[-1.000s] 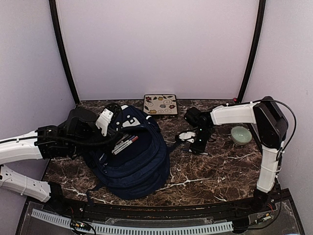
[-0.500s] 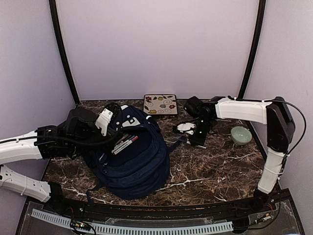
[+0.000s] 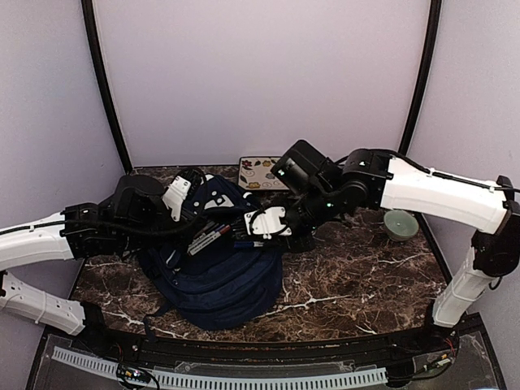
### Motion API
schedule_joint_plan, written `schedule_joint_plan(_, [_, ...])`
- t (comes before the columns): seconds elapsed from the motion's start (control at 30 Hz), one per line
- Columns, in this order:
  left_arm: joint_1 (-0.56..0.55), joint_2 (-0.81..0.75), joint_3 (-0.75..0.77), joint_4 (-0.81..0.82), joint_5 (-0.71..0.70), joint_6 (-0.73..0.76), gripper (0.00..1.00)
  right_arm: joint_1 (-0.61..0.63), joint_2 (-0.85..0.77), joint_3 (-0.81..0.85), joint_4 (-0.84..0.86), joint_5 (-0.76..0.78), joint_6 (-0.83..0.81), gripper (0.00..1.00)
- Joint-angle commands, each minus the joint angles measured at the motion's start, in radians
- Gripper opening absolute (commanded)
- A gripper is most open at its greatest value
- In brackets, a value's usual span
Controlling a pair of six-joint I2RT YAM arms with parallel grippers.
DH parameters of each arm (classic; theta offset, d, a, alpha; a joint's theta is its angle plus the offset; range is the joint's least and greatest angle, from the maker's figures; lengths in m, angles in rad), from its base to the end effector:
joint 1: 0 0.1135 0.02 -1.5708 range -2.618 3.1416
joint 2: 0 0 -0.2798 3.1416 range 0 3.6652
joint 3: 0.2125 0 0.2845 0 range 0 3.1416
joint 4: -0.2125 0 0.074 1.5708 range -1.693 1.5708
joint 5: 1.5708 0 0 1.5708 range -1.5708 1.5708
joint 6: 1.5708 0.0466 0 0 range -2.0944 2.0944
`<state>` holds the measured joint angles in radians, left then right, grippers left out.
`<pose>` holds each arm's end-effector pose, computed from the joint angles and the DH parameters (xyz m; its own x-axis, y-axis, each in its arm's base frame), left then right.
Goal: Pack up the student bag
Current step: Place the pen in the upper front pocket of the bag.
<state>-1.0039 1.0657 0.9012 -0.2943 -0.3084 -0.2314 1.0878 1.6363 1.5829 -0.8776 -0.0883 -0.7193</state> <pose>0.1596 -0.2243 0.3196 -0.3823 0.1936 -0.9035 0.5856 0.8072 -0.0748 0.1780 0.3483 0.3412 0.3170 -0.8085 -0.4957 -0.9275 -0.1551 -0.3401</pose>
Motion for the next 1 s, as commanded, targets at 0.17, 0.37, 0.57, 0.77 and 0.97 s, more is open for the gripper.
schedule_joint_plan(0.17, [0.01,-0.013,0.067,0.1,0.016,-0.027,0.0,0.161,0.105,0.074,0.179,0.331,-0.223,0.08])
schedule_joint_plan(0.37, [0.011,0.012,0.107,0.069,0.028,-0.018,0.0,0.216,0.182,0.052,0.349,0.495,-0.366,0.08])
schedule_joint_plan(0.57, [0.011,0.016,0.114,0.071,0.038,-0.021,0.0,0.22,0.25,-0.038,0.59,0.602,-0.503,0.08])
schedule_joint_plan(0.77, [0.011,0.017,0.111,0.074,0.037,-0.023,0.0,0.206,0.301,-0.103,0.778,0.613,-0.566,0.13])
schedule_joint_plan(0.97, [0.011,0.013,0.107,0.07,0.033,-0.022,0.0,0.2,0.274,-0.115,0.82,0.613,-0.566,0.13])
